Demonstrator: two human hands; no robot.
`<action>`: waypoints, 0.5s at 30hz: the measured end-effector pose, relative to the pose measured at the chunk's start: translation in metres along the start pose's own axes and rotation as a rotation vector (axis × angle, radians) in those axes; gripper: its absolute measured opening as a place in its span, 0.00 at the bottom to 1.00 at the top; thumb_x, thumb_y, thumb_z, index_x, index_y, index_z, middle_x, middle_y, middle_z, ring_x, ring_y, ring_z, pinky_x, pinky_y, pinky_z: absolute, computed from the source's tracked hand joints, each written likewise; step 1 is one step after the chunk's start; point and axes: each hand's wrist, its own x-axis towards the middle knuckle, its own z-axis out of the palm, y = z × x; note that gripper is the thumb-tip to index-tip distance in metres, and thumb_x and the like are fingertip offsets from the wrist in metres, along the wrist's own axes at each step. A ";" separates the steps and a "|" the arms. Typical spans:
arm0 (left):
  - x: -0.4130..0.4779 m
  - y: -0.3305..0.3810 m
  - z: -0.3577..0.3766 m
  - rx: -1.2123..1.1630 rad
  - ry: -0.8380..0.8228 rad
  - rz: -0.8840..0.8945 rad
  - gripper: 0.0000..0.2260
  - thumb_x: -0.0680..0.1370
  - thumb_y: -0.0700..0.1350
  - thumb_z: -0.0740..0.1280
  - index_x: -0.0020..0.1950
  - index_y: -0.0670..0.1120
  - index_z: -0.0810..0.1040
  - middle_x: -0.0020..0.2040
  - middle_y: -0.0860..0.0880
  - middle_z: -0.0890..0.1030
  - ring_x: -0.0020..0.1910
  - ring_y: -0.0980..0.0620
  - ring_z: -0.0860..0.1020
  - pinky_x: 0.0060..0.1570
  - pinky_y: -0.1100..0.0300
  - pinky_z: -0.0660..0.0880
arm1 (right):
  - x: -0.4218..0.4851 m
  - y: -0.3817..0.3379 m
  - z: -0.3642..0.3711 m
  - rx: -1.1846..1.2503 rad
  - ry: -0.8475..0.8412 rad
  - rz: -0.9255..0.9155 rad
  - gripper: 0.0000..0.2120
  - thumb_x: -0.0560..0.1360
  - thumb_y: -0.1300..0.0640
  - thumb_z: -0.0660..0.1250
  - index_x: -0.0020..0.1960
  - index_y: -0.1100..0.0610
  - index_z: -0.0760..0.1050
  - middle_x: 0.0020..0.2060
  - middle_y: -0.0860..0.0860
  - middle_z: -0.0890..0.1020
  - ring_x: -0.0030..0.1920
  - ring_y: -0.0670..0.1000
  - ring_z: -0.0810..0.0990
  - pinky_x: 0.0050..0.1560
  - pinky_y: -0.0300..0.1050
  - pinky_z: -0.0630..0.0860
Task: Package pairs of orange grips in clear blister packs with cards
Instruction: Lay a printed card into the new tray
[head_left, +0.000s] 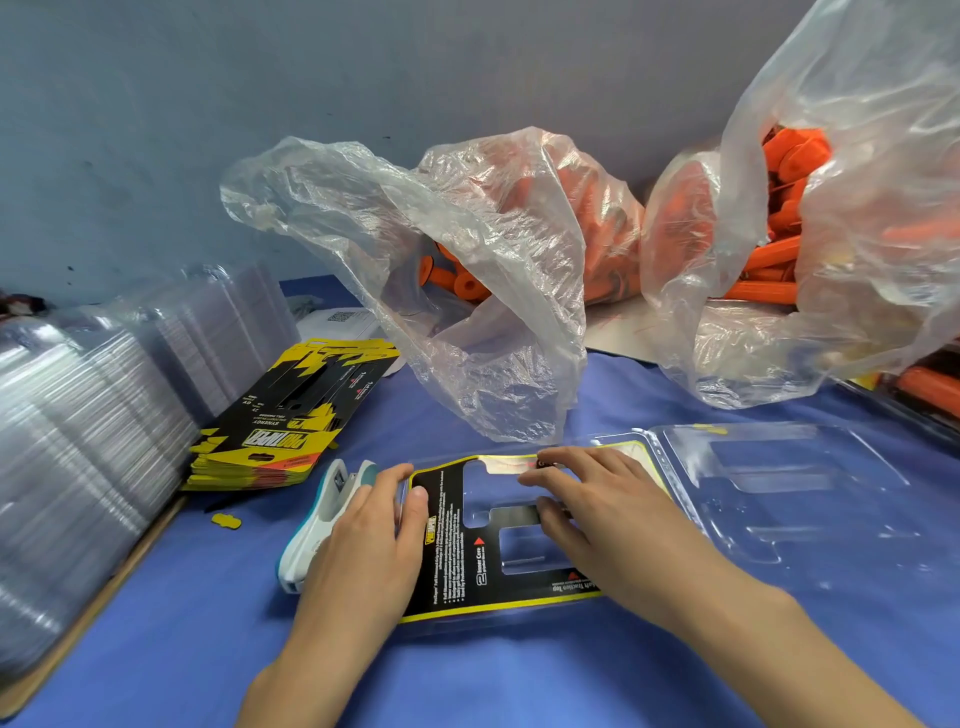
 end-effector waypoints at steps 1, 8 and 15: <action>0.001 -0.001 -0.001 -0.015 -0.006 -0.008 0.15 0.83 0.54 0.55 0.67 0.56 0.70 0.58 0.52 0.78 0.55 0.47 0.77 0.55 0.50 0.73 | -0.001 0.000 0.000 0.003 0.001 0.001 0.16 0.82 0.49 0.57 0.68 0.45 0.73 0.68 0.44 0.72 0.67 0.52 0.70 0.69 0.47 0.63; 0.008 -0.014 -0.011 -0.344 -0.119 -0.150 0.15 0.84 0.37 0.54 0.67 0.50 0.70 0.42 0.46 0.80 0.31 0.43 0.78 0.34 0.51 0.78 | 0.000 -0.003 -0.007 0.070 0.195 -0.025 0.14 0.81 0.51 0.59 0.63 0.47 0.77 0.62 0.46 0.78 0.62 0.53 0.75 0.63 0.49 0.70; 0.004 -0.026 -0.026 -0.416 -0.330 -0.152 0.14 0.81 0.50 0.64 0.65 0.60 0.66 0.40 0.46 0.82 0.29 0.43 0.78 0.34 0.49 0.78 | -0.009 0.008 -0.017 0.092 0.334 -0.046 0.12 0.81 0.56 0.62 0.62 0.49 0.78 0.58 0.45 0.79 0.58 0.53 0.77 0.58 0.51 0.74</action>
